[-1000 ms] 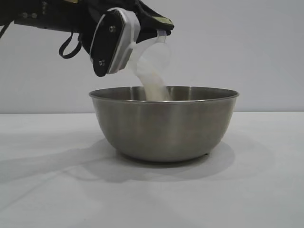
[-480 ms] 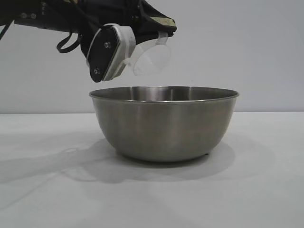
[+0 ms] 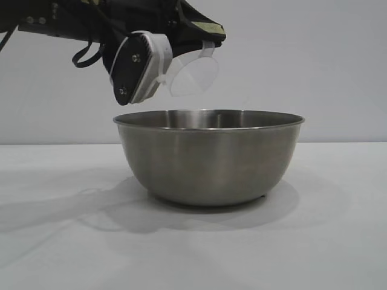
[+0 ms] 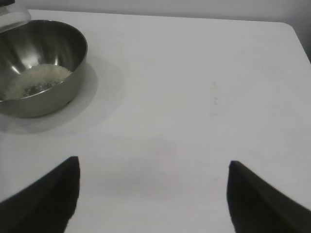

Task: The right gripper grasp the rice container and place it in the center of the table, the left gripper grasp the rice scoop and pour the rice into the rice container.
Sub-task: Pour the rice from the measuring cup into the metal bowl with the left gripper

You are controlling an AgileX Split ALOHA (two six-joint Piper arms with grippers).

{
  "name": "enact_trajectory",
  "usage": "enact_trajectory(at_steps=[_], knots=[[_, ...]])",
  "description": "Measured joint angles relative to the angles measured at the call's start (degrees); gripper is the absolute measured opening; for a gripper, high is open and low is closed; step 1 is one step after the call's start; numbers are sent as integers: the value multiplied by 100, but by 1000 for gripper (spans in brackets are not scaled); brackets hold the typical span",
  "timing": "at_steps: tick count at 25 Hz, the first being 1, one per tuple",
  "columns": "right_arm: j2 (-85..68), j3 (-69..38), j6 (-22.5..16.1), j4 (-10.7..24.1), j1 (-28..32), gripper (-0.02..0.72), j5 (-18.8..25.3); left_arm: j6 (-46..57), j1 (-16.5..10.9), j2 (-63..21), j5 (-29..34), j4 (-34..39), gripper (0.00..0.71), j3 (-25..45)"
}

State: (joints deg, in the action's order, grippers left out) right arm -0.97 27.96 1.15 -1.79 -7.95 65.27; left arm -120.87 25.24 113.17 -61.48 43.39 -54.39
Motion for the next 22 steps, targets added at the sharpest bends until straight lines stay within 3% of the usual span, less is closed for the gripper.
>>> enact_trajectory(at_steps=[12,16,22], knots=[[0,0,0,0,0,566,0,475,0,0,-345,-516,0,0],[0,0,0,0,0,566,0,1202,0,0,-356,-724,0,0],[0,0,0,0,0,566,0,3173,0,0,-356,-1293,0,0]])
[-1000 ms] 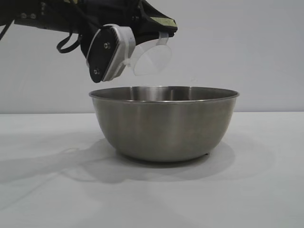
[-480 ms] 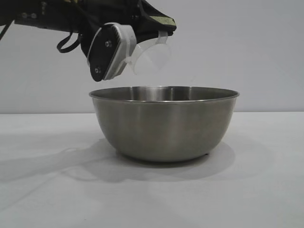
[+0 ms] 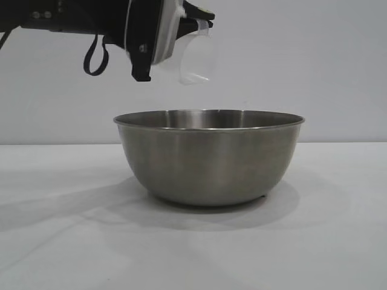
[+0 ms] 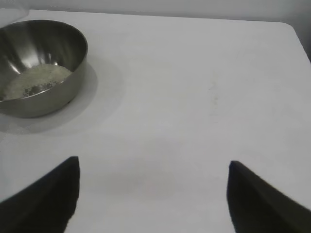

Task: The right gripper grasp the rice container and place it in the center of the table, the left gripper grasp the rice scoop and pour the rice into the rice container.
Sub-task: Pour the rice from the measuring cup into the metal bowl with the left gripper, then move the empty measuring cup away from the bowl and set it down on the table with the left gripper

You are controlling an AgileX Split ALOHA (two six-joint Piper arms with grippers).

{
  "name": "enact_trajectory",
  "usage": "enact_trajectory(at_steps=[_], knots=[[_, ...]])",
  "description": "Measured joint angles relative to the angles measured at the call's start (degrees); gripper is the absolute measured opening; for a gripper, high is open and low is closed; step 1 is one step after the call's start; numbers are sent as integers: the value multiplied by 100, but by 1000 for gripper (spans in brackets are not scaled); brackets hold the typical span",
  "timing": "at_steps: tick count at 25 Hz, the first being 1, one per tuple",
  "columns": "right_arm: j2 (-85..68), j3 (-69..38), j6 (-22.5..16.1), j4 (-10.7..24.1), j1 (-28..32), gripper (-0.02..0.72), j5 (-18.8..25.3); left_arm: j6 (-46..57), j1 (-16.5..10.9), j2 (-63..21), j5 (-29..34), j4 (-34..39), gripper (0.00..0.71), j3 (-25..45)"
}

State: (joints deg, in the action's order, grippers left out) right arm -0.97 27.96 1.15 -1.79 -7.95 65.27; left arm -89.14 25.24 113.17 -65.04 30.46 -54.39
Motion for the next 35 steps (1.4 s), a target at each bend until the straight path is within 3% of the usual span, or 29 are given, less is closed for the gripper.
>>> enact_trajectory(at_steps=[8,21,24,29,35], knots=[[0,0,0,0,0,566,0,3196,0,0,0,-2470,0,0],[0,0,0,0,0,566,0,5180,0,0,0,-6235,0,32],[0,0,0,0,0,566,0,5452,-87,0,98,-6445,0,41],[0,0,0,0,0,566,0,5701,-409,0,967,-6432,0,41],[0,0,0,0,0,566,0,6259,-731,0,1962,-5799,0,45]])
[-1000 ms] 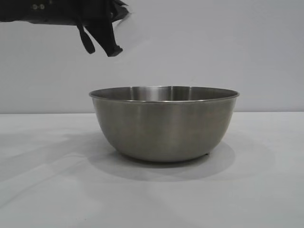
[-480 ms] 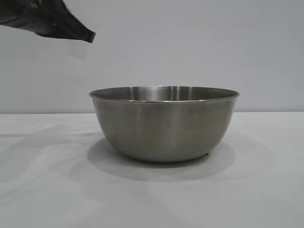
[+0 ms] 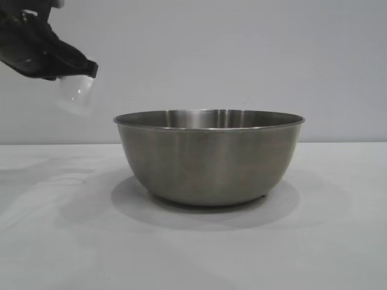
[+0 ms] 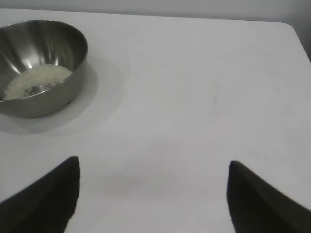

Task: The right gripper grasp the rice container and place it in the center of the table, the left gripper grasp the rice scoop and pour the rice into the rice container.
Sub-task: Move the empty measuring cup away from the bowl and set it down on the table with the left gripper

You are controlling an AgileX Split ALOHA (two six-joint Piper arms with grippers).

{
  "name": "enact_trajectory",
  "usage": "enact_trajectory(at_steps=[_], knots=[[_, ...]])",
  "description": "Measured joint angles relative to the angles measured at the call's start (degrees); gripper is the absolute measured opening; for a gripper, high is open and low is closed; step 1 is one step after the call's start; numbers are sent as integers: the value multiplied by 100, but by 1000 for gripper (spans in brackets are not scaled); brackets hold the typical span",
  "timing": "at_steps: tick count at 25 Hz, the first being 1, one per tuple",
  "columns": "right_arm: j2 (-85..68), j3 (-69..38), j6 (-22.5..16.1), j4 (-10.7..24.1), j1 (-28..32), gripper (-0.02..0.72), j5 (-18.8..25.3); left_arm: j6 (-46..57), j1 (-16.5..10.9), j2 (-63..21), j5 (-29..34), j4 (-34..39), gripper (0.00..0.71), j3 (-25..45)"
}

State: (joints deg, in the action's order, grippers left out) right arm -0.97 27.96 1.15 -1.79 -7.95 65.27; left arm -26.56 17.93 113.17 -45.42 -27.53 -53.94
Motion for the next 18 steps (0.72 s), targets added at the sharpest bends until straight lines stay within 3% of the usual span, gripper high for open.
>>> enact_trajectory(at_steps=[6,18], knots=[[0,0,0,0,0,566,0,586,-34,330,171,426,0,0],[0,0,0,0,0,566,0,869,-34,793,125,452,0,0]])
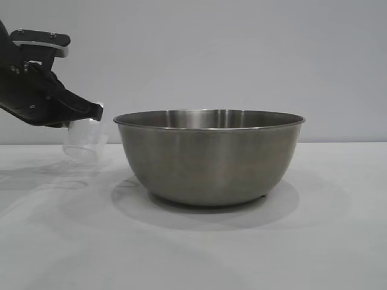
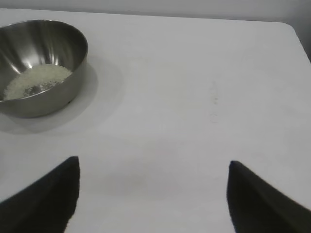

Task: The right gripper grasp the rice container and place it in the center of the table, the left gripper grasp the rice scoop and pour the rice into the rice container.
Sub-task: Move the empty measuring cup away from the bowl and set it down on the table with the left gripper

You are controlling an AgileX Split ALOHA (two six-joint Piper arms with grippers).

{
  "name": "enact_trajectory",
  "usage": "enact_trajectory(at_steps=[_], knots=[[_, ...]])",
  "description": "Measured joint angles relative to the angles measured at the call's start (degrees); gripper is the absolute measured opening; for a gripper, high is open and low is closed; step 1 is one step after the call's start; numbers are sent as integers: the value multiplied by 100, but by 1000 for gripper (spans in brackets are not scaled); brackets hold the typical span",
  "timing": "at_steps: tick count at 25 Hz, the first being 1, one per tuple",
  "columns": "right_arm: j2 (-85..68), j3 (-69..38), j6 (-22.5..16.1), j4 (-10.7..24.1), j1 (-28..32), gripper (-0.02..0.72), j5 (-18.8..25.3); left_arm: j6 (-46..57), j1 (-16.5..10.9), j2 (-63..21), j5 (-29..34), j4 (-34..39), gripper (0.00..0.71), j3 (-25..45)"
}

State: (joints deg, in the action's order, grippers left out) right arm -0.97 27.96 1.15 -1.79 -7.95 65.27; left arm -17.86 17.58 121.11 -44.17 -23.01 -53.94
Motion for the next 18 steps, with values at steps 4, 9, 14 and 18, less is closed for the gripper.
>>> enact_trajectory(at_steps=[4,9,14,18], knots=[[0,0,0,0,0,566,0,129,0,193,-29,0,0,0],[0,0,0,0,0,566,0,226,0,291,22,68,0,0],[0,0,0,0,0,566,0,264,0,291,78,136,0,0],[0,0,0,0,0,566,0,277,0,291,242,150,0,0]])
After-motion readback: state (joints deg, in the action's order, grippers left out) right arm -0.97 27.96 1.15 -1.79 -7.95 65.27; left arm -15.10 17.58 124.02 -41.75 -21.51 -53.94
